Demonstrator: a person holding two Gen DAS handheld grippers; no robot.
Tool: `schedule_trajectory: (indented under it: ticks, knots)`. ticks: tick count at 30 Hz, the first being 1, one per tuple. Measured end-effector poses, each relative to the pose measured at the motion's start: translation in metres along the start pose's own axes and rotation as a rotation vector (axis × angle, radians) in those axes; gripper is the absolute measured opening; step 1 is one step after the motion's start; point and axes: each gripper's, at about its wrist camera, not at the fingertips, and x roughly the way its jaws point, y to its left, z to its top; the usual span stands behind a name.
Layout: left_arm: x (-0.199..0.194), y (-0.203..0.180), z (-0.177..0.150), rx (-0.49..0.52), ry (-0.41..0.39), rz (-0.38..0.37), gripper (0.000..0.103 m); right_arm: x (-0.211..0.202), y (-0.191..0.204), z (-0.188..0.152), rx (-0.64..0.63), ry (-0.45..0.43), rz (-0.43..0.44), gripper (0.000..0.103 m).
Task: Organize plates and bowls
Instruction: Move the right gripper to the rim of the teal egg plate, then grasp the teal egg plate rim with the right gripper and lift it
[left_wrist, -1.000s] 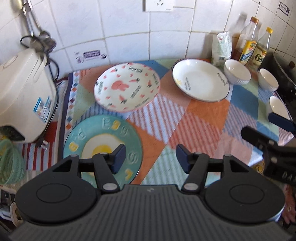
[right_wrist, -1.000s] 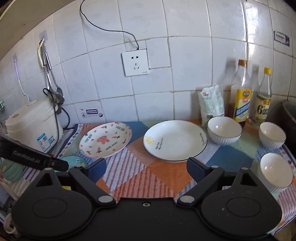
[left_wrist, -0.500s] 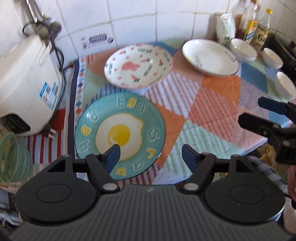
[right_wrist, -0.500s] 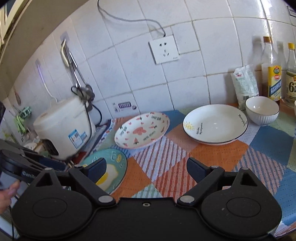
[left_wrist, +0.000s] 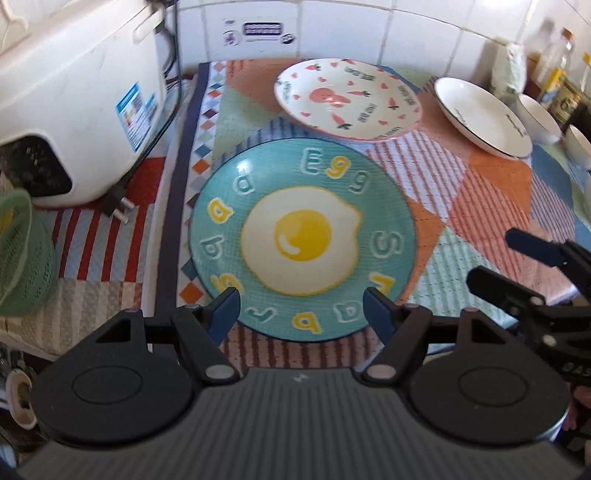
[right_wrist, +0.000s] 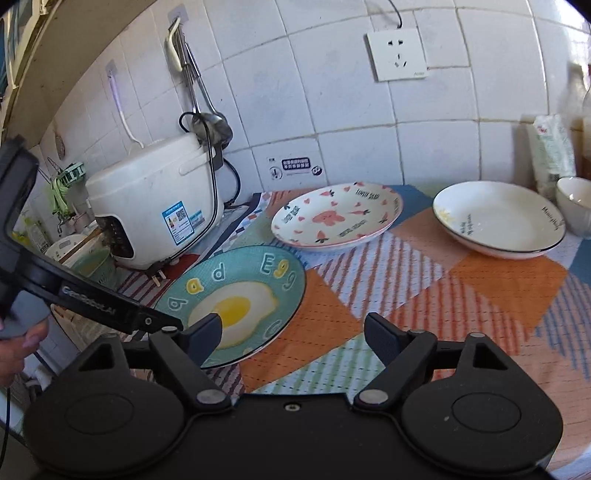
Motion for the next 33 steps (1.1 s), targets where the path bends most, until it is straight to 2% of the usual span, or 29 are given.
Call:
schedule_trajectory:
  ticks: [2,5,6,8,9,11,15,18,20,21,22,23,26,30,33]
  knots:
    - [0.008,0.009,-0.002,-0.024,0.002,0.022,0.073,0.015,0.002,-0.001,-0.008,0.017,0.006,0.084]
    - [0.026,0.021,-0.004,-0.039,0.039,0.096,0.073,0.040,0.006,-0.001,-0.039,0.047,0.024,0.082]
    - [0.032,0.023,-0.005,-0.032,0.051,0.121,0.073,0.049,0.007,-0.001,-0.052,0.064,0.030,0.078]
    - [0.039,0.028,-0.006,-0.012,0.045,0.148,0.073,0.067,0.009,0.003,-0.071,0.104,0.033,0.065]
    - [0.041,0.030,-0.006,-0.004,0.035,0.153,0.073,0.075,0.010,0.005,-0.081,0.126,0.013,0.055]
    - [0.044,0.035,-0.006,-0.012,0.020,0.161,0.073,0.084,0.009,0.008,-0.065,0.139,-0.017,0.053]
    - [0.051,0.040,-0.002,-0.019,0.025,0.164,0.073,0.092,0.006,0.004,-0.004,0.168,-0.004,0.049]
    - [0.056,0.043,0.001,-0.023,0.021,0.146,0.073,0.092,0.006,-0.001,0.027,0.178,-0.013,0.041]
    - [0.060,0.044,0.002,-0.006,0.019,0.107,0.072,0.091,0.007,0.001,0.051,0.192,-0.027,0.040]
    - [0.060,0.044,0.002,0.002,0.013,0.095,0.070,0.091,0.007,0.002,0.070,0.197,-0.024,0.033]
    - [0.060,0.044,0.003,-0.003,0.007,0.085,0.064,0.091,0.007,0.003,0.088,0.198,-0.013,0.024]
    - [0.060,0.045,0.003,-0.012,0.001,0.069,0.054,0.092,0.006,0.003,0.106,0.202,0.000,0.021]
    - [0.059,0.050,0.004,-0.096,0.026,0.038,0.039,0.093,0.005,0.003,0.130,0.214,0.006,0.020]
    - [0.062,0.056,0.006,-0.155,0.058,0.000,0.037,0.100,-0.007,0.006,0.215,0.262,0.049,0.016]
    - [0.063,0.056,0.005,-0.169,0.052,-0.004,0.037,0.108,0.000,0.008,0.138,0.262,0.042,0.021]
